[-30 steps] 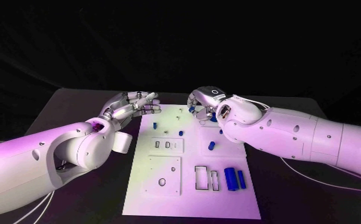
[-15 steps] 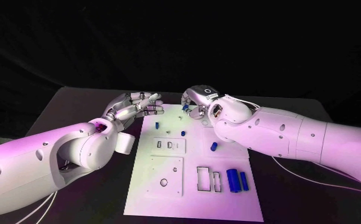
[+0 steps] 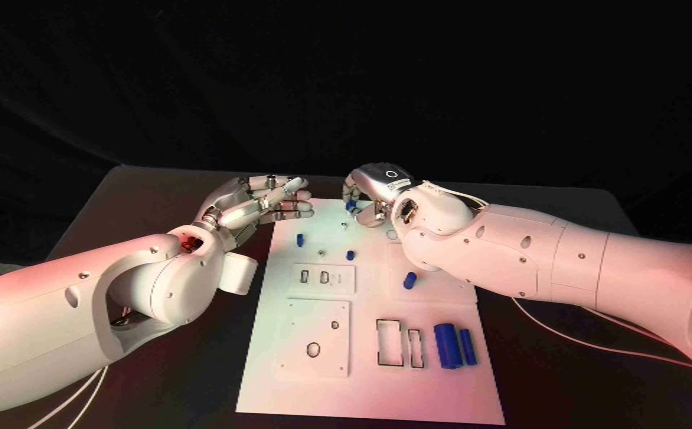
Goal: Assemble the parts on the task board
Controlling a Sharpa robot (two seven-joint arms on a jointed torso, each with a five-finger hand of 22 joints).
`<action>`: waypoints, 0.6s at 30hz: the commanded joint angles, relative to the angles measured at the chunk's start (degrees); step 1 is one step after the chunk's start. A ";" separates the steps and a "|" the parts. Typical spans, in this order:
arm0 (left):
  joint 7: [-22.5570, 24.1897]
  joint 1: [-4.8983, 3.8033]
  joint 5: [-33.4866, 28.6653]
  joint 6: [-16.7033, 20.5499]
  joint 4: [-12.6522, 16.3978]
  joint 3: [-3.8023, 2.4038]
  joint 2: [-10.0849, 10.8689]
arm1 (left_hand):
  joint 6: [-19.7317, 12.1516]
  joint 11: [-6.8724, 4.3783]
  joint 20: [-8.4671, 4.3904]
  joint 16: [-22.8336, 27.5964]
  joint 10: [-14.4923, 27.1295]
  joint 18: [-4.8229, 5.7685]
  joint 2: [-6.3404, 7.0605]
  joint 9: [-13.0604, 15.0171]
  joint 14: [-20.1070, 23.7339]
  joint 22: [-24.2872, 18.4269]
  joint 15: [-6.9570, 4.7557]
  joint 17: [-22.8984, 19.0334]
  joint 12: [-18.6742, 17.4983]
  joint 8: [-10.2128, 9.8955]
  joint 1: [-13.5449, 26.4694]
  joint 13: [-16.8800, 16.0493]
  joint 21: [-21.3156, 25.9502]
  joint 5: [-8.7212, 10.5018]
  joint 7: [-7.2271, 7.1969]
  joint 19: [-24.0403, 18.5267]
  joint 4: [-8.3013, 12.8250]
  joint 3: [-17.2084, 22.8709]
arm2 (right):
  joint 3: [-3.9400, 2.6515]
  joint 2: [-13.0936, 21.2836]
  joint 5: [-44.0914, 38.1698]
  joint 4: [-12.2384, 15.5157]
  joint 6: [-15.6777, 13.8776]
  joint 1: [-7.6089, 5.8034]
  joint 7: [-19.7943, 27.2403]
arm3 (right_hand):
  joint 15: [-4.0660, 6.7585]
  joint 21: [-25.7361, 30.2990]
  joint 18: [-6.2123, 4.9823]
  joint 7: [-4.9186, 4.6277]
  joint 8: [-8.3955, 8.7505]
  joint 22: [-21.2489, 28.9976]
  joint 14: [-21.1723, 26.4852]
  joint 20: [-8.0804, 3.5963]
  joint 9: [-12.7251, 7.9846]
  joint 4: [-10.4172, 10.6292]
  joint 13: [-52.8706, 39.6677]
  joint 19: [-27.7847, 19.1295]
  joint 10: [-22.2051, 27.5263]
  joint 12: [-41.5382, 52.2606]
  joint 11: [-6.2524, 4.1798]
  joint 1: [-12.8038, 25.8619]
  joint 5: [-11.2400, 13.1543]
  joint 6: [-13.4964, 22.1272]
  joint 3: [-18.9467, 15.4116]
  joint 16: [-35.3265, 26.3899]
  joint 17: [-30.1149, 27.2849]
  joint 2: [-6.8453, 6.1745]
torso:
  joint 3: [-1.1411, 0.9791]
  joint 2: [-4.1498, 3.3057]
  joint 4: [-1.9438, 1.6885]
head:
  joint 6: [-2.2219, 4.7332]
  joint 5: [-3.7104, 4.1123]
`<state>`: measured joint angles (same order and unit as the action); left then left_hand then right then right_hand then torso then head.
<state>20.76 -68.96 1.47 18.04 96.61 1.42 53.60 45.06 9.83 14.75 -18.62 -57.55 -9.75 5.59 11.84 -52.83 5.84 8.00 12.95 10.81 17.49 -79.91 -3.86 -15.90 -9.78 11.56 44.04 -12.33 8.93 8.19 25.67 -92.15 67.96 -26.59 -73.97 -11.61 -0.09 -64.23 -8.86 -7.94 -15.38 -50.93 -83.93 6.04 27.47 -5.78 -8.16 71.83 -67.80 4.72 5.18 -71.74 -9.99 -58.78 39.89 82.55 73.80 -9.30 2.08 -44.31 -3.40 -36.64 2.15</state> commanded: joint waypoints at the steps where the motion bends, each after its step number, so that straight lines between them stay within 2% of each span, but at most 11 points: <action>1: 0.14 -0.14 -0.15 -1.08 0.10 -0.06 -0.13 | -0.35 0.33 -0.03 0.40 -0.06 -0.69 -0.61 0.07 0.19 -0.05 0.30 0.08 -0.20 -0.30 0.13 -0.02 0.31 -0.29 1.06 0.24 0.04 -0.31 | 0.00 -0.24 -0.30 -0.24 0.37 0.12 0.50 | 0.10 -0.39 0.98 -0.12 -0.07 -0.12 -3.10 -0.28 0.12 0.03 -0.24 -0.17 -0.84 0.12 -0.57 0.08 -0.12 0.47 0.39 0.41 0.11 -0.76 | -0.01 -0.01 0.02 | -0.10 -0.05; 6: 0.14 -0.19 -0.15 -1.10 0.09 -0.06 -0.10 | -0.35 0.33 -0.03 0.40 -0.06 -0.69 -0.61 0.07 0.19 -0.05 0.30 0.08 -0.20 -0.30 0.13 -0.02 0.31 -0.29 1.06 0.24 0.04 -0.31 | 0.01 -0.48 -0.38 -0.51 0.96 0.30 0.49 | 0.09 -0.39 0.97 -0.12 -0.05 -0.11 -3.09 -0.28 0.16 -0.04 -0.25 -0.21 -0.82 0.09 -0.57 0.06 -0.10 0.52 0.43 0.40 0.07 -0.88 | -0.04 -0.08 0.12 | -0.13 -0.34; 12: 0.09 -0.23 -0.15 -1.17 0.10 -0.06 -0.10 | -0.35 0.33 -0.03 0.40 -0.06 -0.69 -0.61 0.07 0.19 -0.05 0.30 0.08 -0.20 -0.30 0.13 -0.02 0.31 -0.29 1.06 0.24 0.04 -0.31 | 0.02 -0.74 -0.41 -1.03 1.45 0.52 0.42 | 0.02 -0.25 0.92 -0.21 0.08 0.08 -3.06 -0.23 0.24 -0.07 -0.26 -0.43 -0.66 -0.07 -0.47 0.18 0.01 0.77 0.51 0.42 0.00 -1.16 | -0.04 -0.10 0.06 | -0.20 -0.52; 14: 0.07 -0.24 -0.15 -1.19 0.10 -0.06 -0.07 | -0.35 0.33 -0.03 0.40 -0.06 -0.69 -0.61 0.07 0.19 -0.05 0.30 0.08 -0.20 -0.30 0.13 -0.02 0.31 -0.29 1.06 0.24 0.04 -0.31 | 0.02 -0.80 -0.41 -1.26 1.44 0.56 0.47 | -0.12 -0.10 0.87 -0.35 0.30 0.26 -2.99 -0.13 0.31 -0.03 -0.23 -0.72 -0.24 -0.40 -0.29 0.42 0.12 1.14 0.70 0.37 -0.20 -1.45 | -0.03 -0.11 0.05 | -0.23 -0.56; 18: 0.04 -0.26 -0.14 -1.21 0.10 -0.06 -0.02 | -0.39 0.35 -0.02 0.43 -0.06 -0.69 -0.63 0.08 0.23 -0.07 0.31 0.09 -0.24 -0.31 0.11 -0.02 0.34 -0.30 1.08 0.23 0.03 -0.35 | 0.02 -0.97 -0.28 -1.78 1.32 0.59 0.83 | -1.03 1.15 0.53 -1.27 1.65 1.79 -2.44 0.55 0.00 -0.06 0.55 -2.26 3.27 -1.21 0.77 1.10 0.28 3.06 1.63 -0.36 -1.96 -2.67 | -0.02 -0.15 0.07 | -0.21 -0.55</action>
<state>20.62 -69.12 1.46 17.91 96.58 1.42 53.65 45.06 9.83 14.75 -18.35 -57.55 -9.75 5.59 11.83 -52.83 5.83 8.00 12.95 10.81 17.49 -79.91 -3.86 -15.91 -9.78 11.56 44.03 -12.33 8.93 8.19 24.75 -92.12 66.41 -26.23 -73.45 -11.28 -0.84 -63.31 -8.85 -9.29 -13.93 -49.38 -84.02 6.57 27.56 -5.78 -8.04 69.85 -65.33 3.72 5.56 -70.71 -10.10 -56.19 41.30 82.46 72.18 -11.48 2.04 -44.43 -3.33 -36.86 1.61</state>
